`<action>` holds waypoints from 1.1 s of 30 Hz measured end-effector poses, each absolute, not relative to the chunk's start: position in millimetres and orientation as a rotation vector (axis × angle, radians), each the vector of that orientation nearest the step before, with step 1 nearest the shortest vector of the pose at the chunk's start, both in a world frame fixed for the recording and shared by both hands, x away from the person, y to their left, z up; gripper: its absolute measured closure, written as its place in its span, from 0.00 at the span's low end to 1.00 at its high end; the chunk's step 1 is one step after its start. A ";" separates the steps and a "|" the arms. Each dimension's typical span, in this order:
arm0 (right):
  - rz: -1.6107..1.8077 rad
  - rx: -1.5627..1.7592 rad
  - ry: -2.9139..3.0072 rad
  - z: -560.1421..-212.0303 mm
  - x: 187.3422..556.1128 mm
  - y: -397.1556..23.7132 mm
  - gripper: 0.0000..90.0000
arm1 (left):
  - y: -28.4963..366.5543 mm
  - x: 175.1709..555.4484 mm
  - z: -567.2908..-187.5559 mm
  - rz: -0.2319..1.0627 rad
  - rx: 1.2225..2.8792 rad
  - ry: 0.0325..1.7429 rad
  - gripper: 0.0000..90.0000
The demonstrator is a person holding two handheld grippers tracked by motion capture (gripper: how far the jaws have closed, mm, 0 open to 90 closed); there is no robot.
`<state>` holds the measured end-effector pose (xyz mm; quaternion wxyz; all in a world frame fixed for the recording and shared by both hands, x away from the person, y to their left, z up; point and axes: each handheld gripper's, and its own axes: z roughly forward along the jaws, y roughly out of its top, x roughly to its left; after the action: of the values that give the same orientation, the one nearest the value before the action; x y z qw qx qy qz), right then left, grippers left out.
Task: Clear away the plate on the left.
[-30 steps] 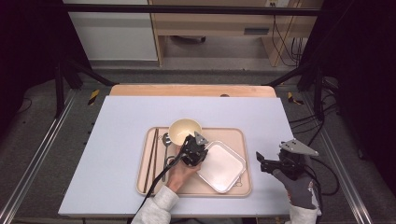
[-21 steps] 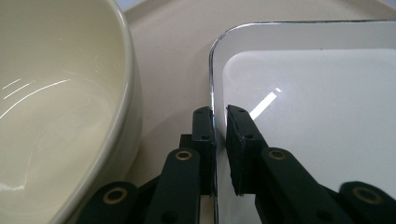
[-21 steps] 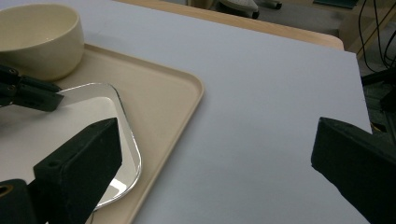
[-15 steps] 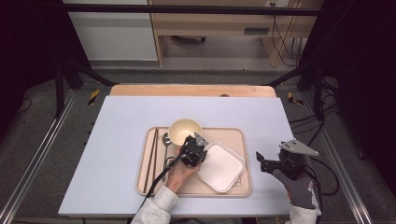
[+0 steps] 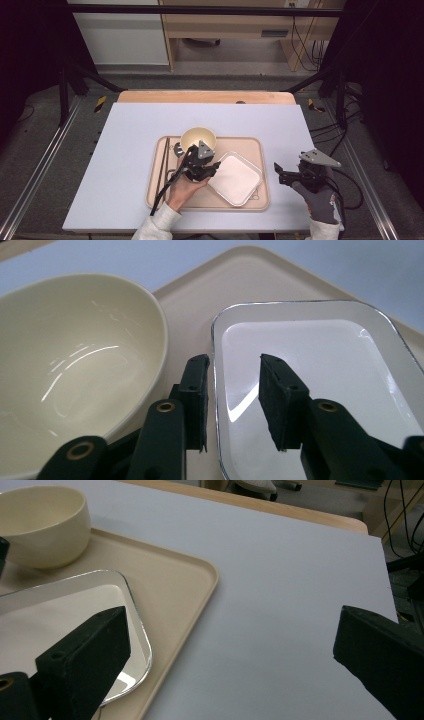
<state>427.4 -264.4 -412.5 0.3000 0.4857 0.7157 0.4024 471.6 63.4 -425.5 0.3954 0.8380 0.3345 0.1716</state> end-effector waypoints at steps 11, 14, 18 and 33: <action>1.078 1.299 1.898 -411.9 426.8 -263.9 0.02 | 96.8 458.5 -405.2 0.481 2.039 0.835 0.47; 1.071 1.290 1.898 -412.4 427.3 -264.1 0.02 | 107.8 456.2 -403.4 0.509 2.025 0.847 0.43; 1.069 1.291 1.898 -412.6 427.4 -264.1 0.02 | 122.5 455.6 -403.0 0.535 2.005 0.870 0.38; 1.067 1.289 1.900 -412.9 427.6 -264.0 0.02 | 188.2 449.5 -417.3 0.582 1.941 0.971 0.24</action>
<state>427.6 -264.0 -412.9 0.3003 0.4858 0.7157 0.4020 449.5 188.2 -417.3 0.4325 0.7789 0.3895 0.2337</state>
